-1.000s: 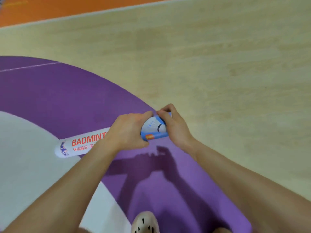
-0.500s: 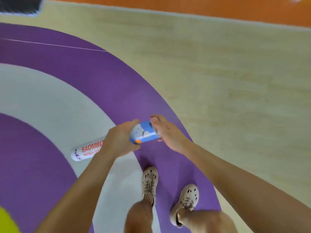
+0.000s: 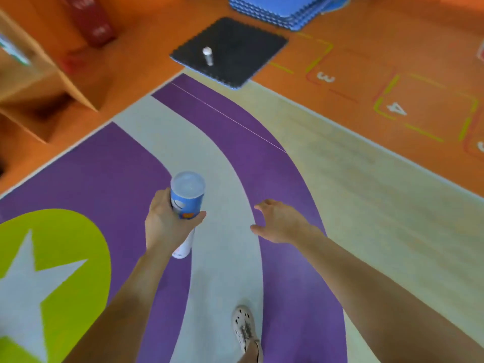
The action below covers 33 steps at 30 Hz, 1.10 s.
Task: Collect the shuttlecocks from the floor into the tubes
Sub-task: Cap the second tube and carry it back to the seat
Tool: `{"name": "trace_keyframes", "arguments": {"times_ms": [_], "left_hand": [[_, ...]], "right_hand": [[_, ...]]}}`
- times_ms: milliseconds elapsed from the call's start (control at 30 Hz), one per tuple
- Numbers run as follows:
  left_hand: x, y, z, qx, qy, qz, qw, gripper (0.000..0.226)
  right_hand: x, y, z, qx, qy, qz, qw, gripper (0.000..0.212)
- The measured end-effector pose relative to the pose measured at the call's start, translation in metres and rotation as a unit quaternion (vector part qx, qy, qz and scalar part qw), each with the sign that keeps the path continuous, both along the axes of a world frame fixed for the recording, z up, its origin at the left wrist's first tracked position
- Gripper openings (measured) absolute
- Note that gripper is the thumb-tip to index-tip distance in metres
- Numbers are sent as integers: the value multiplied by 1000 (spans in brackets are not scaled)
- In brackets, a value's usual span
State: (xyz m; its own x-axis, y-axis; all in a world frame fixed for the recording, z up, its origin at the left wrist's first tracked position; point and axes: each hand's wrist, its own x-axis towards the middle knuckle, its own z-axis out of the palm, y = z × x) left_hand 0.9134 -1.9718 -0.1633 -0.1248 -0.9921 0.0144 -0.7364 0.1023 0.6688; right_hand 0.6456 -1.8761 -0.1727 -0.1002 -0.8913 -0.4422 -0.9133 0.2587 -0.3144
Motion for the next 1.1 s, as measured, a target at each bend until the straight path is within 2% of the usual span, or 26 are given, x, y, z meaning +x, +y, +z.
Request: {"name": "trace_keyframes", "arguments": {"times_ms": [100, 233, 333, 600, 767, 967, 1100], "left_hand": [[43, -29, 29, -11, 0, 57, 998, 75], [87, -76, 59, 18, -5, 67, 998, 83], [108, -112, 76, 6, -1, 81, 997, 89], [162, -229, 68, 14, 3, 151, 988, 101], [188, -332, 73, 16, 16, 191, 981, 98], [234, -442, 84, -25, 27, 279, 960, 88], [276, -519, 76, -57, 35, 316, 947, 91]], "right_hand": [[36, -42, 24, -8, 2, 37, 999, 75], [73, -105, 55, -23, 5, 71, 997, 76], [93, -156, 68, -32, 10, 98, 995, 75], [131, -329, 62, -31, 17, 177, 984, 80], [159, -461, 61, -21, -8, 213, 977, 79], [222, -612, 79, -23, -13, 282, 959, 78], [275, -710, 77, -26, -9, 321, 947, 78]]}}
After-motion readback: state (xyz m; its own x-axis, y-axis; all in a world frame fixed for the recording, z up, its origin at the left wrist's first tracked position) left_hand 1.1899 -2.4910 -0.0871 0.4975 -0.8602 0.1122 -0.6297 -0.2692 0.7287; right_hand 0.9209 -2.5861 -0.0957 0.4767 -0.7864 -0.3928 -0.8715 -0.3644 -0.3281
